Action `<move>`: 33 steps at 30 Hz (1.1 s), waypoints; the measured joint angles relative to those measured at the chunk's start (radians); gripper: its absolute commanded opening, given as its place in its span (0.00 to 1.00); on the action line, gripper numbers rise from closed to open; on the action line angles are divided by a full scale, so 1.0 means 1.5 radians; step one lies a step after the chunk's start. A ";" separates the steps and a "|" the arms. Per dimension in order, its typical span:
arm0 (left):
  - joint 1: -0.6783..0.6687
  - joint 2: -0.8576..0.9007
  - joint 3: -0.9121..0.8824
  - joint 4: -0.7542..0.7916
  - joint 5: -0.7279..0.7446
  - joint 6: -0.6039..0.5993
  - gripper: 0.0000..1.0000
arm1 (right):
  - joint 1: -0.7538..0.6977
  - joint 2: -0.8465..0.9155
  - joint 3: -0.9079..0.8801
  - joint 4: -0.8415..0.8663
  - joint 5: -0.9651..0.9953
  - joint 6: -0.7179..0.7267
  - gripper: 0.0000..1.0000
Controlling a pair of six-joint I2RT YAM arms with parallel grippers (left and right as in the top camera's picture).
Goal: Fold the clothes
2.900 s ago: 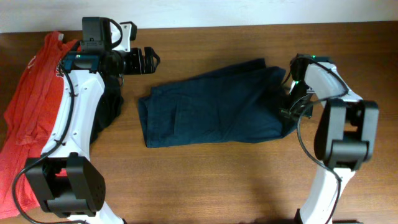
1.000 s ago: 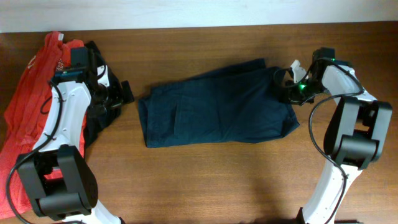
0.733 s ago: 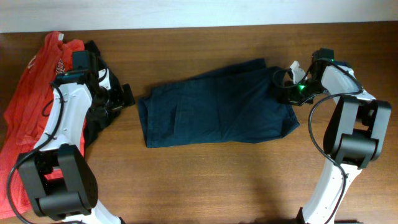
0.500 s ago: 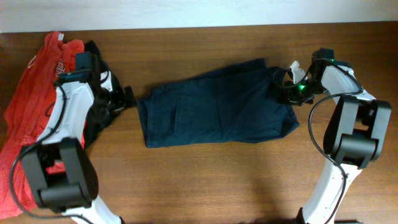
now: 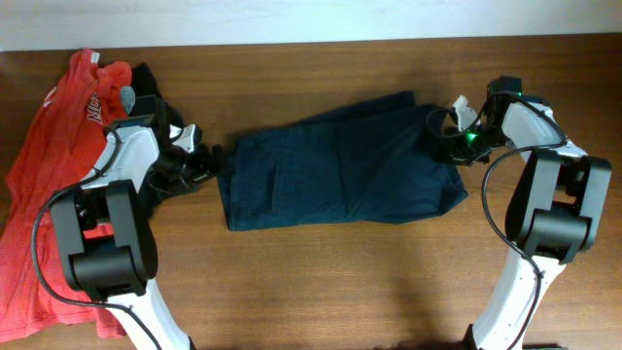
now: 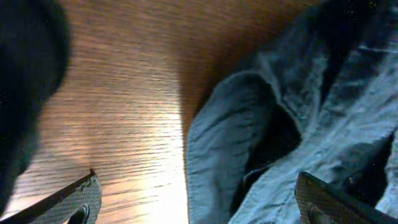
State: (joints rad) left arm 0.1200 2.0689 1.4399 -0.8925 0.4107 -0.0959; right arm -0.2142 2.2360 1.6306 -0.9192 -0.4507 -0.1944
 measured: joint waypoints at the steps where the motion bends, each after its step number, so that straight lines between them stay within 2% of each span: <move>1: 0.000 0.001 0.000 0.000 0.004 0.003 0.99 | 0.000 0.000 0.000 0.000 0.000 0.000 0.04; 16: 0.001 0.037 0.021 0.003 0.122 0.058 0.98 | 0.000 0.000 0.000 -0.002 0.000 0.000 0.04; 22: -0.003 0.045 0.021 0.007 0.157 0.072 0.93 | 0.000 0.000 0.000 -0.002 0.000 0.000 0.04; 30: -0.061 0.047 0.021 0.010 0.168 0.077 0.93 | 0.000 0.000 0.000 -0.002 0.000 0.000 0.04; 33: -0.075 0.047 0.021 0.010 0.168 0.077 0.89 | 0.000 0.000 0.000 -0.005 0.003 0.000 0.04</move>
State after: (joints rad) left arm 0.0074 2.1399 1.4719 -0.8780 0.6624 0.0196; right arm -0.2142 2.2360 1.6306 -0.9260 -0.4469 -0.1944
